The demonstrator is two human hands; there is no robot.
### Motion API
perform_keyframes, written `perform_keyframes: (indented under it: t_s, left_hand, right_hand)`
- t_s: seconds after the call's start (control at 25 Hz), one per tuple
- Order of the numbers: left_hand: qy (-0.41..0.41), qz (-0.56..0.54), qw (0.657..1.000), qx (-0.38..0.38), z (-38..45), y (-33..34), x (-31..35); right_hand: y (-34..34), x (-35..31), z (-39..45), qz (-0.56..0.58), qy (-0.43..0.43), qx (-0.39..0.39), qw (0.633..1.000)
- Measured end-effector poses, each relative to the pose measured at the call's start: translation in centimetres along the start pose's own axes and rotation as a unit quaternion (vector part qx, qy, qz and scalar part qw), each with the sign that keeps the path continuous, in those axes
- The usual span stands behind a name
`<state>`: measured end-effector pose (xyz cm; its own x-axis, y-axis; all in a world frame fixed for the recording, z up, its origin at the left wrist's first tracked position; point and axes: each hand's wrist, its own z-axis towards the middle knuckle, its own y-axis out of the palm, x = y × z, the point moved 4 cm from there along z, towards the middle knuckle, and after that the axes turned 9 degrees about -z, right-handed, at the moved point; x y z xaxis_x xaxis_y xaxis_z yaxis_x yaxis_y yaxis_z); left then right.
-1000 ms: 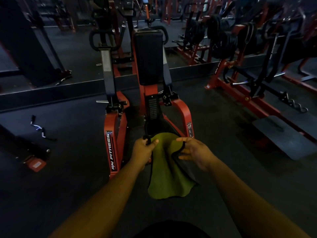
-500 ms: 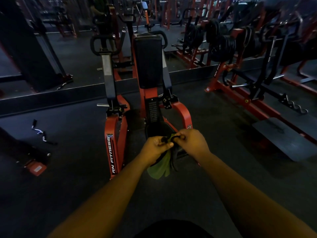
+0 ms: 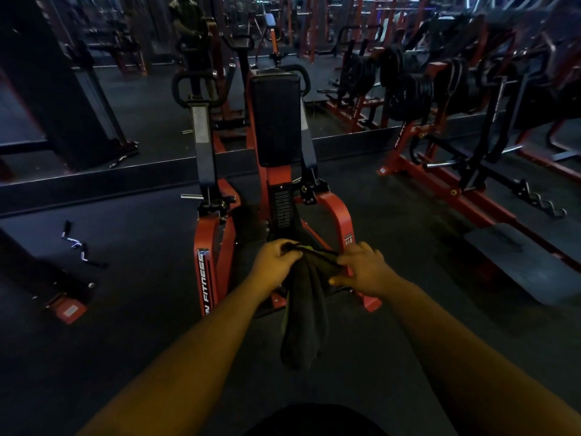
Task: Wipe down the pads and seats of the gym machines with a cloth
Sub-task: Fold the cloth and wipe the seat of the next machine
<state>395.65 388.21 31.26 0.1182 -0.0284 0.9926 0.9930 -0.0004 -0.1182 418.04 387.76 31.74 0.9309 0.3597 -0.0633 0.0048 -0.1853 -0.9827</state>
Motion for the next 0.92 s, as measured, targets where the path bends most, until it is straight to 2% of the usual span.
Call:
perform_keyframes:
  t_s: [0.04, 0.08, 0.16, 0.24, 0.32, 0.4, 0.48, 0.56, 0.6, 0.64, 0.72, 0.76, 0.84, 0.92]
  left_hand:
    - [-0.006, -0.014, 1.0, 0.011, 0.3, -0.9, -0.1]
    - [0.004, 0.003, 1.0, 0.008, 0.7, -1.7, -0.1]
    - [0.039, 0.132, 0.99, -0.043, 1.3, -3.2, -0.4]
    - [0.056, 0.24, 0.966, -0.079, 1.6, -4.0, -0.7]
    - [0.064, 0.223, 0.97, -0.067, 2.0, -4.3, -0.9]
    - [0.06, 0.148, 0.985, -0.059, 2.0, -4.0, -0.2]
    - [0.028, 0.024, 0.998, -0.043, 1.7, -3.3, 1.3]
    - [-0.002, -0.14, 0.99, -0.036, 1.5, -2.1, 4.4]
    - [-0.018, -0.212, 0.977, -0.029, 1.7, -1.6, 6.1]
    - [-0.039, -0.272, 0.961, -0.018, 2.2, -1.2, 7.8]
    - [-0.08, -0.365, 0.928, -0.003, 2.8, -1.4, 9.7]
    - [-0.098, -0.381, 0.919, -0.004, 3.0, -1.8, 9.6]
    - [-0.164, -0.288, 0.943, -0.039, 1.8, -2.8, 6.7]
    - [-0.252, -0.173, 0.946, -0.111, -1.9, -2.1, 2.1]
  right_hand:
    - [0.6, 0.9, -0.5, -0.037, 0.025, -0.036, 0.998]
    - [0.8, 1.7, -1.0, -0.05, 0.05, -0.031, 0.997]
    - [0.0, 2.6, -1.6, -0.052, 0.081, 0.044, 0.994]
    - [-1.4, 2.5, -1.7, -0.027, 0.073, 0.107, 0.991]
    - [-2.2, 2.1, -1.8, 0.059, 0.069, 0.137, 0.986]
    - [-3.2, 2.0, -2.0, 0.209, 0.073, 0.171, 0.96]
    - [-5.1, 2.1, -2.2, 0.38, 0.06, 0.232, 0.894]
    - [-6.8, 2.3, -2.6, 0.579, 0.033, 0.279, 0.766]
    - [-6.3, 2.7, -2.2, 0.666, 0.03, 0.251, 0.702]
    - [-5.2, 2.7, -1.6, 0.707, 0.045, 0.185, 0.682]
    - [-1.6, 1.2, -0.8, 0.673, 0.07, 0.008, 0.737]
    - [0.1, 0.5, -0.3, 0.656, 0.065, -0.03, 0.751]
    - [1.1, -0.7, 0.4, 0.678, 0.068, 0.016, 0.731]
    - [0.7, -1.1, 0.3, 0.687, 0.106, 0.064, 0.716]
